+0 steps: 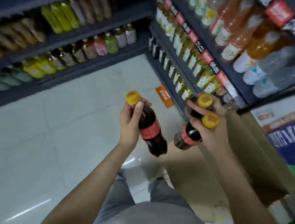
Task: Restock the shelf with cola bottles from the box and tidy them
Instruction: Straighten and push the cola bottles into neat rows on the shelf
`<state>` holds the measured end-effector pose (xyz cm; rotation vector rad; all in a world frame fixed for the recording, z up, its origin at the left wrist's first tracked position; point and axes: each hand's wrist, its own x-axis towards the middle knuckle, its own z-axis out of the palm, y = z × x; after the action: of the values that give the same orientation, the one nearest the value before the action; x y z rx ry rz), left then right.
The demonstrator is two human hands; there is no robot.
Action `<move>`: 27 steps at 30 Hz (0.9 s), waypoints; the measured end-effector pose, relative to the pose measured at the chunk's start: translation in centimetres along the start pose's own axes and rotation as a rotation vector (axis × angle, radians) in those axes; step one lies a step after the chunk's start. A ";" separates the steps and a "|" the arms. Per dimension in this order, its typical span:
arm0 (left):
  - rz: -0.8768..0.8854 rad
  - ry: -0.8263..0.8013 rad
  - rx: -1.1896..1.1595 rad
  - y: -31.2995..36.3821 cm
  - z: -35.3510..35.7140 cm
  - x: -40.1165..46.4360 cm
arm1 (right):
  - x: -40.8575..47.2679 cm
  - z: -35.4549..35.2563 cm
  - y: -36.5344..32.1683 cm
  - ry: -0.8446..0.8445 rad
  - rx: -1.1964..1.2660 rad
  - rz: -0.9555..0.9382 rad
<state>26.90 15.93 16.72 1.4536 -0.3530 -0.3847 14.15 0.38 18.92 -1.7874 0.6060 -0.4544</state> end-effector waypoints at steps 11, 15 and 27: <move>0.126 0.546 0.203 5.8 -33.8 1.0 | 6.7 33.5 -12.5 -0.540 0.152 -0.174; 0.141 0.693 0.235 8.2 -46.1 1.2 | 8.2 46.9 -16.5 -0.688 0.201 -0.178; 0.350 1.174 0.330 15.9 -77.3 10.0 | 16.2 80.7 -30.7 -1.171 0.305 -0.312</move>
<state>71.70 81.02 25.83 1.6484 0.3027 0.8423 79.49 58.78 25.12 -1.5247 -0.5371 0.3162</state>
